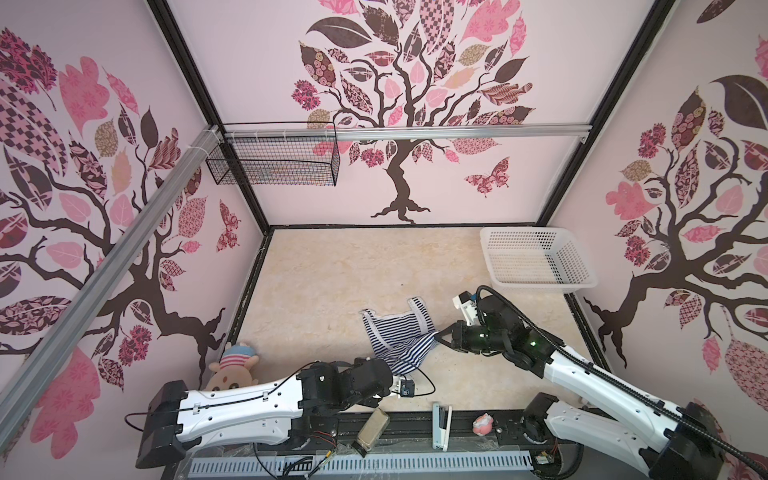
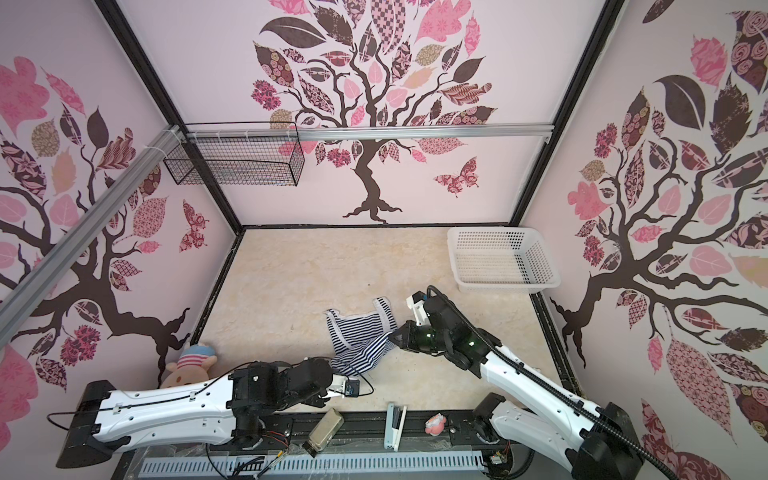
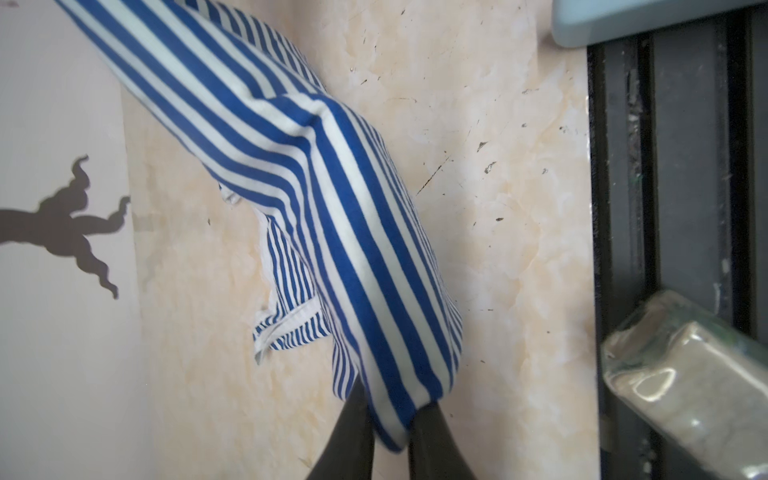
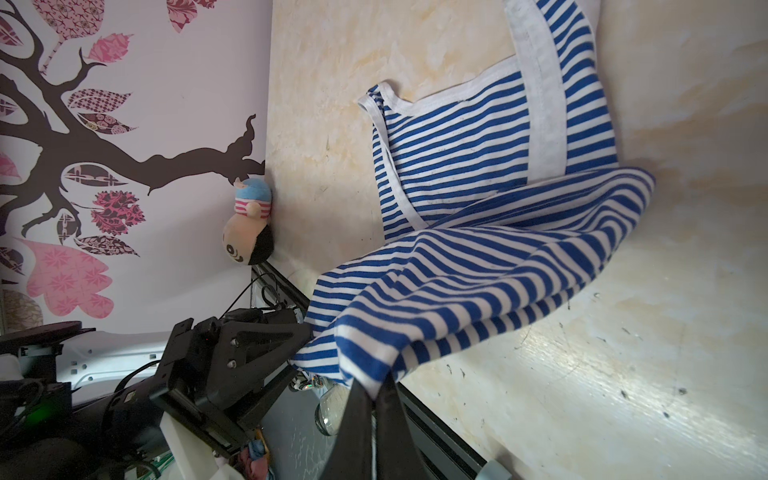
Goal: Fold and stack the tank tops
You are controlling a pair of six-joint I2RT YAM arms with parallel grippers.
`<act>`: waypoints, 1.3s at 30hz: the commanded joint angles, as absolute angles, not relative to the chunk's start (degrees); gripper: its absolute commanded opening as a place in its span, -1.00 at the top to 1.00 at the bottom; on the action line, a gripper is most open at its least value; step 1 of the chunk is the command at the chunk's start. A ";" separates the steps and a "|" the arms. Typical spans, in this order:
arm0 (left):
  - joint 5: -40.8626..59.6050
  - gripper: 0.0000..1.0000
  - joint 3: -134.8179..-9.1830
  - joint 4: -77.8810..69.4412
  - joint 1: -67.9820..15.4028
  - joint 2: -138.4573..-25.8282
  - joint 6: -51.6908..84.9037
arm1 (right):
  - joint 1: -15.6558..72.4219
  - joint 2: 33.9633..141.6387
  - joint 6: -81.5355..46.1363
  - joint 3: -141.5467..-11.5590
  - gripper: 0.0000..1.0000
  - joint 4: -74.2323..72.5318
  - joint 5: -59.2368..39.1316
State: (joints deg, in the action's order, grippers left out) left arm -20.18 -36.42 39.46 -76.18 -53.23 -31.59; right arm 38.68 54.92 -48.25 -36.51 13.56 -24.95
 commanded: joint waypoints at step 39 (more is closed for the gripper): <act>1.73 1.00 -40.50 28.61 -42.58 -54.02 -31.65 | 33.63 70.74 -47.18 -52.48 1.00 9.63 -26.73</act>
State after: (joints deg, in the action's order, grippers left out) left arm -7.01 -37.06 29.50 -46.17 -53.17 -32.53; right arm 34.11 69.87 -47.22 -49.74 11.05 -26.02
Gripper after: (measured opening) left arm 0.047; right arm 0.054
